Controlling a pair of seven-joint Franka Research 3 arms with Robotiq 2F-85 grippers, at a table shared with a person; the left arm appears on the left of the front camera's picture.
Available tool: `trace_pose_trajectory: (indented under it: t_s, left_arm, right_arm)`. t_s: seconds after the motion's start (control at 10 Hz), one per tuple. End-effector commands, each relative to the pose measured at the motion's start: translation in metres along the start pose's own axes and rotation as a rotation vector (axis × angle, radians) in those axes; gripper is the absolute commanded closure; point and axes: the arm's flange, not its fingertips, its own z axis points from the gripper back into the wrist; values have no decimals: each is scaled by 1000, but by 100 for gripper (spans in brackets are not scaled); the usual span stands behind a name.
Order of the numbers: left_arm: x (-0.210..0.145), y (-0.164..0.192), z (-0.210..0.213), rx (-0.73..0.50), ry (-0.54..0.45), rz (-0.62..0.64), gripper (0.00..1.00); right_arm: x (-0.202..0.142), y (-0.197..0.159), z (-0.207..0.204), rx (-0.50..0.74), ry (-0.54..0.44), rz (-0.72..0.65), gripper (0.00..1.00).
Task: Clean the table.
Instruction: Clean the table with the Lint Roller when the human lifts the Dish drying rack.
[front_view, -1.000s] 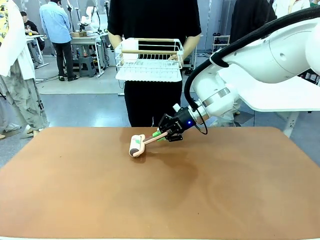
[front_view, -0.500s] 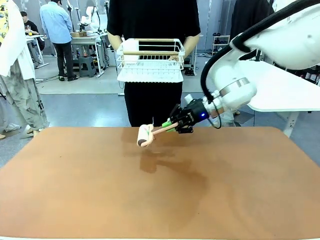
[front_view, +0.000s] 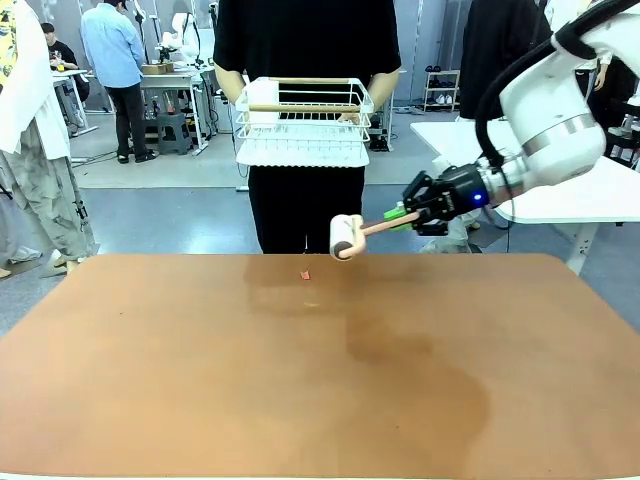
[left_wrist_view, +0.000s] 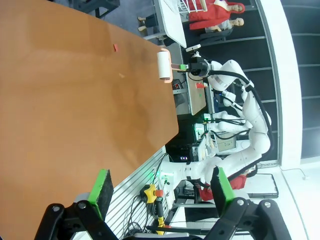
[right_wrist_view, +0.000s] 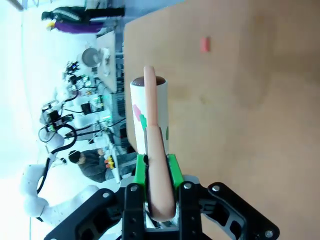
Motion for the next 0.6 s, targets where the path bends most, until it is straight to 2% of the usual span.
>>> trace_pose_trajectory:
  t_s: [0.0, 0.3, 0.4, 0.5]
  left_arm:
    - [-3, -1, 2, -13, 0, -8, 0]
    - [-3, -1, 2, -13, 0, -8, 0]
    - [-3, -1, 2, -13, 0, -8, 0]
    - [-3, -1, 2, -13, 0, -8, 0]
  right_arm:
    - [3, -11, 27, -90, -2, 8, 100]
    - [36, -26, 71, -209, -55, -28, 100]
    - [45, -31, 83, -221, -48, -39, 100]
    - [56, -31, 89, -239, 19, -73, 100]
